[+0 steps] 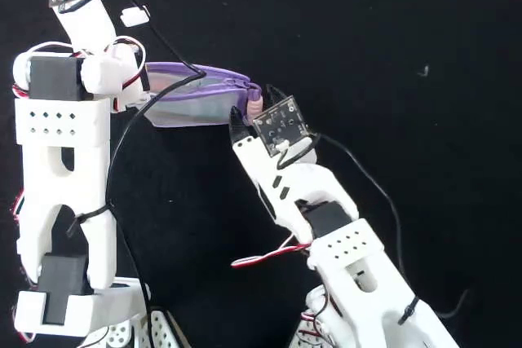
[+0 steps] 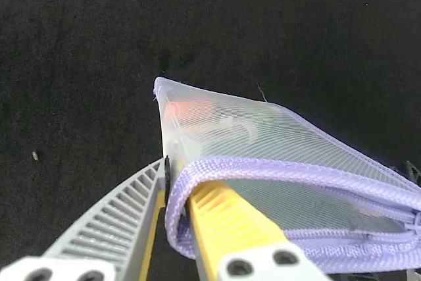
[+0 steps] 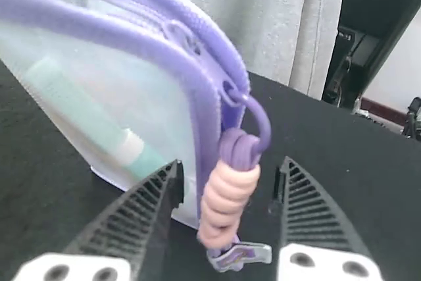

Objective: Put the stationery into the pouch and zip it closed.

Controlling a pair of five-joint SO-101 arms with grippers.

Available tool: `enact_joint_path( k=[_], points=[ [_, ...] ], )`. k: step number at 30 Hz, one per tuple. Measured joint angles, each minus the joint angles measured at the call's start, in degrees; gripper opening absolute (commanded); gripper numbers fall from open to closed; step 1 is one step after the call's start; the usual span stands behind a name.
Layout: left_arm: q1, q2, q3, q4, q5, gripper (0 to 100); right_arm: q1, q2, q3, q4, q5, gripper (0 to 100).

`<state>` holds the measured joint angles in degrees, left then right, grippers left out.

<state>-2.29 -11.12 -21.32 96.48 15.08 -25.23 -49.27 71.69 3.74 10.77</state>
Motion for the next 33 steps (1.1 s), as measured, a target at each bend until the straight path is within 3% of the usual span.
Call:
enact_joint_path(
  k=[11,21,33],
  points=[
    [0.0,0.0,0.0,0.0,0.0,3,0.0,-0.35,0.0,2.2,0.0,21.8],
    [0.0,0.0,0.0,0.0,0.0,3,0.0,-13.36,4.13,7.3,0.0,21.7],
    [0.0,0.0,0.0,0.0,0.0,3,0.18,-5.8,4.13,1.41,0.0,12.4]
  ],
)
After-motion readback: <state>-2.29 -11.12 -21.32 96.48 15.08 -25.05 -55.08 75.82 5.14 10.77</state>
